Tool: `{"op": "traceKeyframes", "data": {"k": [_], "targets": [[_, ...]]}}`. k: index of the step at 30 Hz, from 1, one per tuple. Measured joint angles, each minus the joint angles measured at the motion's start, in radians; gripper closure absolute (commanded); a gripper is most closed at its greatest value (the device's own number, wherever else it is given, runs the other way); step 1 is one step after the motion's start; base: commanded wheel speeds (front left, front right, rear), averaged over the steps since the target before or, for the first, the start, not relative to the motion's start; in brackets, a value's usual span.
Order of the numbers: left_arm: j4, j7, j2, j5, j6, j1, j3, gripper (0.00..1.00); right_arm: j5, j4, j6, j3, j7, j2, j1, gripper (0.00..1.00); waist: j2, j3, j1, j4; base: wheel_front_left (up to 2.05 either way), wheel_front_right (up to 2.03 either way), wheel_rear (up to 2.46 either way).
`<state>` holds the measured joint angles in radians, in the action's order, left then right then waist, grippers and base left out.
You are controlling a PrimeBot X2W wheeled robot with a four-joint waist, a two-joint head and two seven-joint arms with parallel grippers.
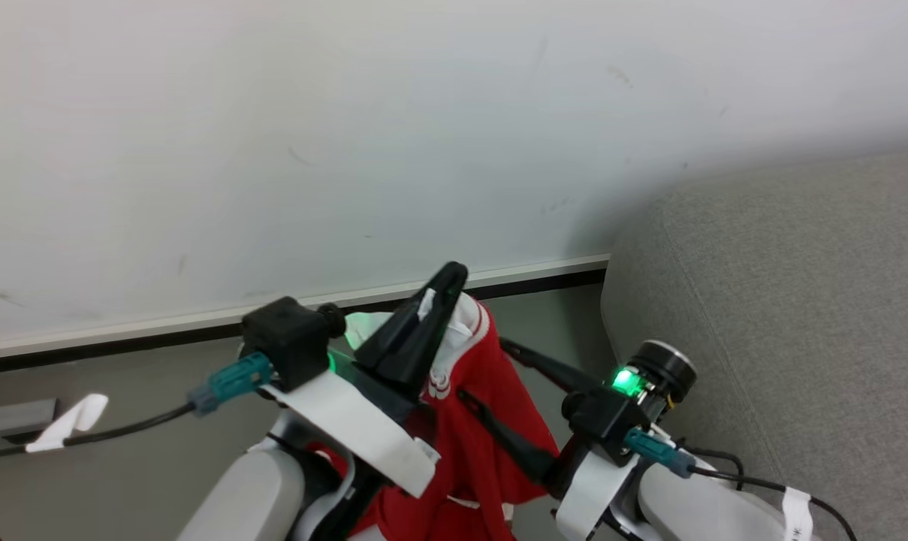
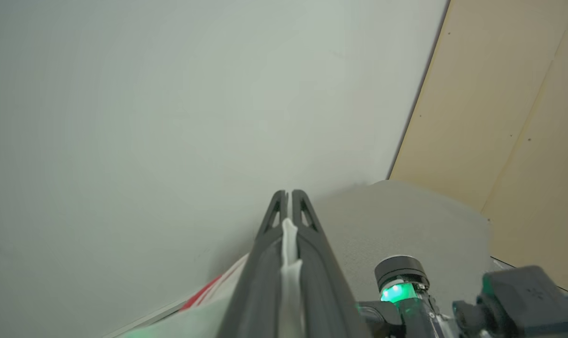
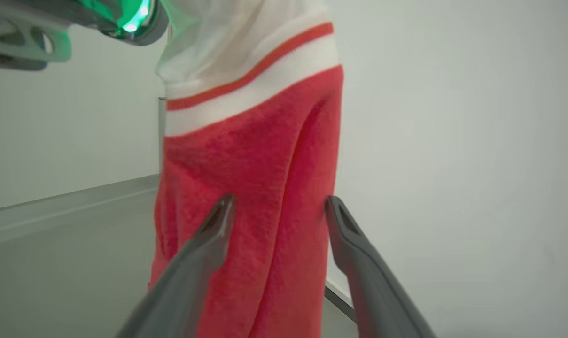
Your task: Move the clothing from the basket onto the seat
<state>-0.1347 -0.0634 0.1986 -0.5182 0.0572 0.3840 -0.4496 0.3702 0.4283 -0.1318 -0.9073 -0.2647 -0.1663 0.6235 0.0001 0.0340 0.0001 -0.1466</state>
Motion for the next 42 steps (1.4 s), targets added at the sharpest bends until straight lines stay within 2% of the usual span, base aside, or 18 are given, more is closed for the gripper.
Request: {"op": "traceKeyframes", "data": {"k": [4, 5, 6, 10, 15, 16, 17, 18, 29, 34, 42], "targets": [[-0.012, -0.014, -0.008, -0.012, 0.015, -0.001, -0.031, 1.00, 0.116, 0.069, 0.000, -0.105, 0.000, 0.006, 0.037, 0.00, 0.0000, -0.002, 0.0000, 0.010, 0.00, 0.00, 0.00], [-0.013, -0.014, -0.009, -0.012, 0.017, -0.001, -0.036, 1.00, 0.144, 0.086, 0.000, -0.122, 0.000, 0.008, 0.043, 0.66, 0.0000, -0.003, 0.0000, 0.012, 0.00, 0.00, 0.00], [-0.014, -0.014, -0.010, -0.013, 0.017, -0.002, -0.040, 1.00, 0.168, 0.096, 0.000, -0.139, 0.000, 0.010, 0.051, 1.00, 0.0000, -0.003, 0.0000, 0.014, 0.00, 0.00, 0.00], [-0.008, -0.014, -0.005, -0.016, 0.021, -0.005, -0.044, 1.00, 0.244, 0.099, 0.000, -0.126, 0.000, 0.016, 0.062, 1.00, 0.0000, 0.000, 0.0000, 0.021, 0.00, 0.00, 0.00], [0.016, 0.014, 0.005, -0.009, 0.011, -0.013, -0.032, 1.00, 0.256, 0.072, 0.000, -0.063, 0.000, 0.007, 0.061, 1.00, 0.0000, 0.003, 0.0000, 0.020, 0.00, 0.00, 0.00], [0.026, 0.023, 0.006, -0.008, 0.004, -0.014, -0.025, 0.73, 0.256, 0.066, 0.000, -0.043, 0.000, 0.004, 0.060, 1.00, 0.0000, 0.003, 0.0000, 0.019, 0.00, 0.00, 0.00], [0.034, 0.030, 0.009, -0.007, 0.003, -0.017, -0.020, 0.28, 0.255, 0.058, 0.000, -0.023, 0.000, 0.001, 0.055, 1.00, 0.0000, 0.004, 0.0000, 0.017, 0.00, 0.00, 0.00], [0.040, 0.037, 0.009, -0.005, 0.002, -0.022, -0.016, 0.00, 0.254, 0.052, 0.000, 0.000, 0.000, -0.004, 0.049, 1.00, 0.0000, 0.004, 0.0000, 0.015, 0.00, 0.00, 0.00], [0.107, 0.142, 0.019, 0.022, 0.013, -0.056, -0.038, 0.00, 0.174, -0.052, 0.000, 0.237, 0.000, -0.095, -0.030, 1.00, 0.0000, 0.032, 0.0000, -0.042, 0.00, 0.00, 0.00], [0.135, 0.187, 0.020, 0.042, 0.023, -0.063, -0.061, 0.00, 0.142, -0.111, 0.000, 0.330, 0.000, -0.131, -0.063, 1.00, 0.0001, 0.049, 0.0000, -0.095, 0.00, 0.00, 0.00], [0.171, 0.207, 0.023, 0.054, 0.035, -0.053, -0.086, 0.00, 0.111, -0.184, 0.000, 0.408, 0.000, -0.154, -0.103, 1.00, 0.0000, 0.079, 0.0000, -0.204, 0.00, 0.00, 0.00]]}}
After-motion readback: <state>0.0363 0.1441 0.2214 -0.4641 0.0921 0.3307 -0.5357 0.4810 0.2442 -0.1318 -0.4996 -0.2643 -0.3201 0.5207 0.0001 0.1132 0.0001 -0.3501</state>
